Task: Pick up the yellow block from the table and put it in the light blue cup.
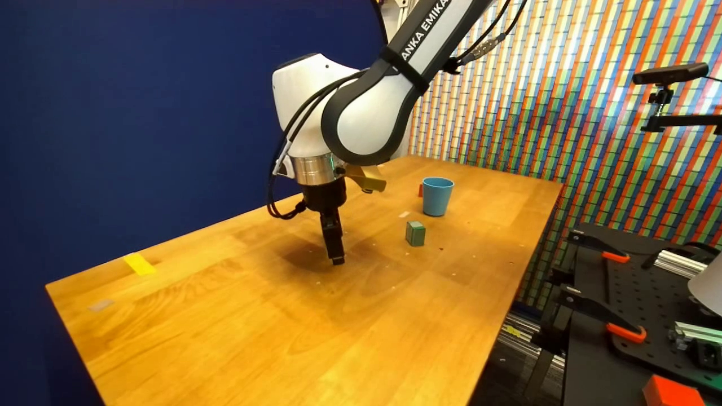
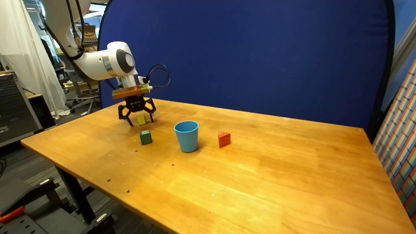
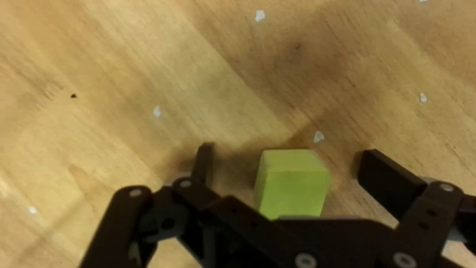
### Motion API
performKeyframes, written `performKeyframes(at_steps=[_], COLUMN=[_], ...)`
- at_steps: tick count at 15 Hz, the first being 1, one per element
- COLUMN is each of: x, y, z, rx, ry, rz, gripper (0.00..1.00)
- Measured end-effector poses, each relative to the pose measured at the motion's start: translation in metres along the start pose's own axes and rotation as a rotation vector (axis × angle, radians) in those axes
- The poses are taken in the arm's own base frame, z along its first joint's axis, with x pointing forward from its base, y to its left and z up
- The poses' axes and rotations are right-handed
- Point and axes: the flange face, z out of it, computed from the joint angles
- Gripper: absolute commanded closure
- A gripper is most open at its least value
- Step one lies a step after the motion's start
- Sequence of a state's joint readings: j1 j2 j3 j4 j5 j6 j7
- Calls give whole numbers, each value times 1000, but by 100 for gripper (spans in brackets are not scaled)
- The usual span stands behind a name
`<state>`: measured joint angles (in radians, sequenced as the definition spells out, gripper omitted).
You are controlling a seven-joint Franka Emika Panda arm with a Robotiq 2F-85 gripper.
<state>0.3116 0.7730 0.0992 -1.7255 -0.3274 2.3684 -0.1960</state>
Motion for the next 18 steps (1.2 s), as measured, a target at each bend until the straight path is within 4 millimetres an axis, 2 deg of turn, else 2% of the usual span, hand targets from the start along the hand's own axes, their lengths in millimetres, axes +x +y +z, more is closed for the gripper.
performKeyframes(at_steps=[1,2,4,11,14,16,18], x=[3,6,10,13,8,-4,-22], y=[2,4,6,4,18,47,81], z=[-4,-6,-7,-12,-17,-25,-43], rx=[-6,-10,-14,-28,-52,-89,-150], ry=[5,10,16,-20,-34,-44,-56], rz=[0,1,3,43,100,170,257], gripper=[0,25,33,88,89,89,89])
